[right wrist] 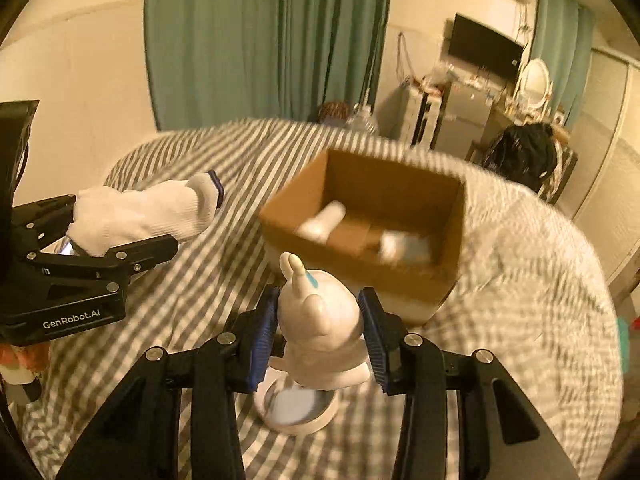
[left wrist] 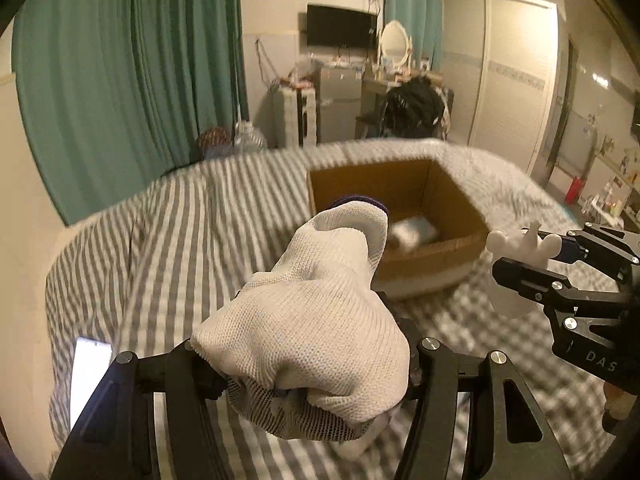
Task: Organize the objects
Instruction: 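Lower the sock and figurine into the box and open both grippers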
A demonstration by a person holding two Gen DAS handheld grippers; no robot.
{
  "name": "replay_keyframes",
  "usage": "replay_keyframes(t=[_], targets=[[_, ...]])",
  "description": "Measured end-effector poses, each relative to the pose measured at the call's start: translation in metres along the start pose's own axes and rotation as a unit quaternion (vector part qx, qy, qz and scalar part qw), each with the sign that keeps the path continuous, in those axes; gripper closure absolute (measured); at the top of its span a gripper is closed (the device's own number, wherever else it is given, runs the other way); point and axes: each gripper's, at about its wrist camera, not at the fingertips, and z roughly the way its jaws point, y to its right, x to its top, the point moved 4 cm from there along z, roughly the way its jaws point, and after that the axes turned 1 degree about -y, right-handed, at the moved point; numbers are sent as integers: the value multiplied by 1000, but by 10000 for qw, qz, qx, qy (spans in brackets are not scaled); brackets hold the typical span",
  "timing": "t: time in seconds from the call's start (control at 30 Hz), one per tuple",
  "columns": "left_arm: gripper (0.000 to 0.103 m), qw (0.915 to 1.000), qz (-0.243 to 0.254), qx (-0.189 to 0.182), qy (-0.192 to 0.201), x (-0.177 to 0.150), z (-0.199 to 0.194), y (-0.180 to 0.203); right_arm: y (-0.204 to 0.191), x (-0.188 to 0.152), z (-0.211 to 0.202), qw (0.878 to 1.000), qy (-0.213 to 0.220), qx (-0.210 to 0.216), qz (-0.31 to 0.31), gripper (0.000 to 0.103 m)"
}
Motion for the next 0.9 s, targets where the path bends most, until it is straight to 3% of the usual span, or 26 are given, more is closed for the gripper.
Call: replay_keyframes(t=[0.3,0.57,0.73,0.9], targets=[[42,9980,207,-135,584,87,5,13,27,81,-27,9977,605,-247,-170,63],[42,9970,278,-231,680,149,62,25,64,153,0,9956,878,-325,67,63],[42,9973,307,-336,576,168,111,34,91,183,33,9947,923,-298,341,63],[42,9970,523,-519,220,143,159,43,113,183,87,9946,795,-247,622,63]])
